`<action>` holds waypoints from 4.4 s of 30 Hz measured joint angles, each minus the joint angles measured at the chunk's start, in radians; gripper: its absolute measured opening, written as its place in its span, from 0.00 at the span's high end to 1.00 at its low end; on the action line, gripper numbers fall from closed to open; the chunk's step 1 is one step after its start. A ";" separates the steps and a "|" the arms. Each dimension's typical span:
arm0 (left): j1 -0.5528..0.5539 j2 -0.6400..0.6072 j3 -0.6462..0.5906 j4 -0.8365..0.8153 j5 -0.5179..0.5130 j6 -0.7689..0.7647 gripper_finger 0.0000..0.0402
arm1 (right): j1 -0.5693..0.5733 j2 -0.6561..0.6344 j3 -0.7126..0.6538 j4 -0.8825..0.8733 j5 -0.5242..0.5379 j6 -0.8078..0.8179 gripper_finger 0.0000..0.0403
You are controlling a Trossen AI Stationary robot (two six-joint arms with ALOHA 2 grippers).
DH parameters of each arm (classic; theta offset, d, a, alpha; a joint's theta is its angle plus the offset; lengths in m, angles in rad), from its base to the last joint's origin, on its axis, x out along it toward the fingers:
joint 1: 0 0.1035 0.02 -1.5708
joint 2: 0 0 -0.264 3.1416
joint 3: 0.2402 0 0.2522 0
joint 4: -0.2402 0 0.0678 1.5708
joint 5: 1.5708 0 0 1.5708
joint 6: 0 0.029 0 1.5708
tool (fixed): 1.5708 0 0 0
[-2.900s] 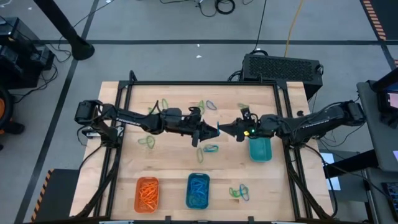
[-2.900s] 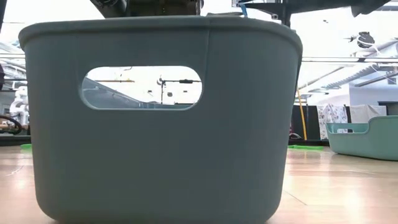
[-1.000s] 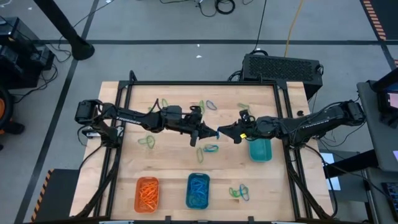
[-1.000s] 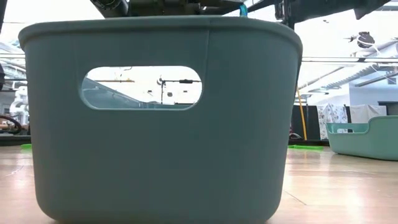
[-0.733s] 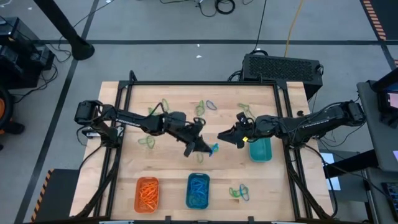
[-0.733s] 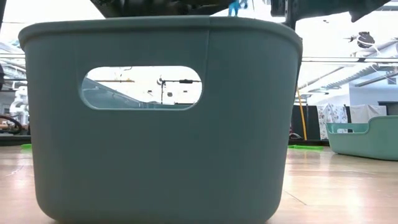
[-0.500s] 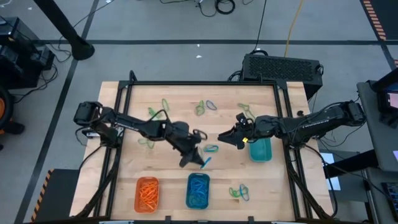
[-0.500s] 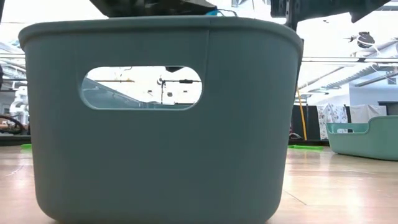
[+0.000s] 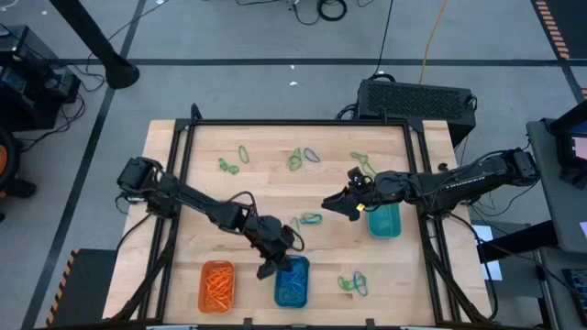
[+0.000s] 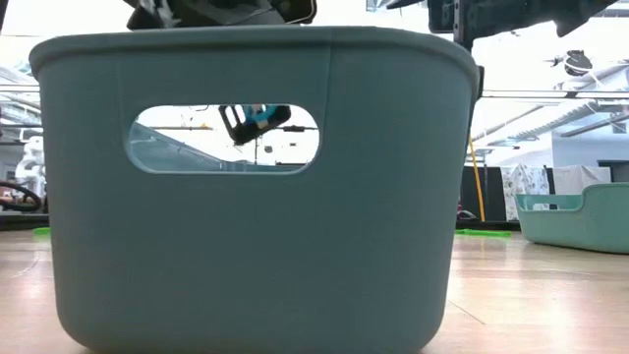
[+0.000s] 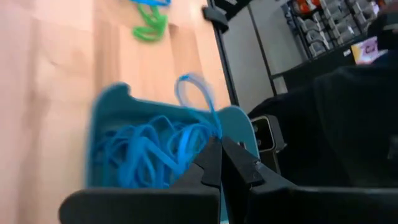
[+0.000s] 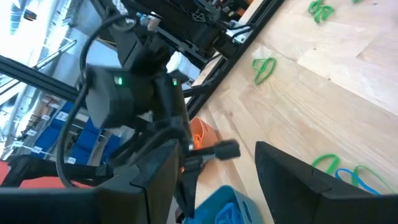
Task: Sort rubber bands into baskets
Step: Put the blue rubber band into the blue bin
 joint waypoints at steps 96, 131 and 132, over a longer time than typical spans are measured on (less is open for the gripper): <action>0.272 0.213 0.051 -0.158 -0.313 0.369 0.82 | 0.024 0.000 0.000 -0.228 0.035 0.030 0.50; 0.034 -0.080 0.055 -0.135 -0.047 0.101 1.00 | 0.024 0.000 0.000 -0.220 0.032 0.008 0.50; 0.019 -0.078 0.055 -0.154 -0.053 0.114 1.00 | 0.024 0.000 0.000 -0.220 0.032 0.008 0.50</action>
